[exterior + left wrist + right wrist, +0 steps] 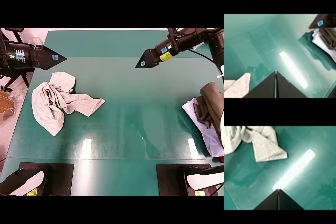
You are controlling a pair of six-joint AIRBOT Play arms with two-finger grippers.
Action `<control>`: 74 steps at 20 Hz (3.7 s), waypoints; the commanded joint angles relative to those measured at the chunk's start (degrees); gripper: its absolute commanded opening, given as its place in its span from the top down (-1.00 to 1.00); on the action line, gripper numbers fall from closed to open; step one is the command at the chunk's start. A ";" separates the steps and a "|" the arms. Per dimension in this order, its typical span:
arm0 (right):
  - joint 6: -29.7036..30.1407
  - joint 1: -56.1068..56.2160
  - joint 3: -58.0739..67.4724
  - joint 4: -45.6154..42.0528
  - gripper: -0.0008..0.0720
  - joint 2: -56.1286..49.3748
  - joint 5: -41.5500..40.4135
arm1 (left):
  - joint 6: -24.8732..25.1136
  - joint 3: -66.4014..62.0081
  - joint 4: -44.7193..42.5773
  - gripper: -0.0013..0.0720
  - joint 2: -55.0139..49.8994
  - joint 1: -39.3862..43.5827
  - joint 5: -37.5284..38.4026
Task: Fold the shirts.
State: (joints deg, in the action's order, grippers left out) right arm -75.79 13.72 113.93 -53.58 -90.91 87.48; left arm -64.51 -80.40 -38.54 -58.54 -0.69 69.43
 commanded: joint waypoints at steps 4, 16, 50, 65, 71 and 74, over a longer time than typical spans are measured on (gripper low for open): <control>-0.02 0.02 0.07 0.02 0.94 0.00 -7.10 | 0.02 -0.07 -0.02 0.89 0.02 -0.02 0.00; -0.02 0.02 0.07 0.07 0.94 0.02 -7.54 | 0.02 -0.07 0.02 0.89 0.02 0.00 -0.42; -8.31 -15.52 -7.45 0.00 0.94 7.39 0.00 | -17.88 17.68 -27.10 -0.90 -1.81 -27.96 7.50; -3.56 -15.80 -20.04 0.02 0.94 7.39 -4.11 | -5.44 31.36 -15.10 -0.90 -12.07 -40.65 3.65; -3.37 -15.80 -20.04 0.00 0.94 7.41 -4.09 | -5.70 31.36 -22.84 -0.90 -14.43 -40.65 1.73; -3.37 -15.80 -20.04 0.07 0.94 7.39 -4.87 | -5.49 31.39 -21.94 -0.90 -16.00 -40.65 2.03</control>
State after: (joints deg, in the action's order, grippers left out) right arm -79.22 -2.07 93.91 -53.54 -83.53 83.20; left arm -70.13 -49.04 -59.35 -73.17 -41.36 71.79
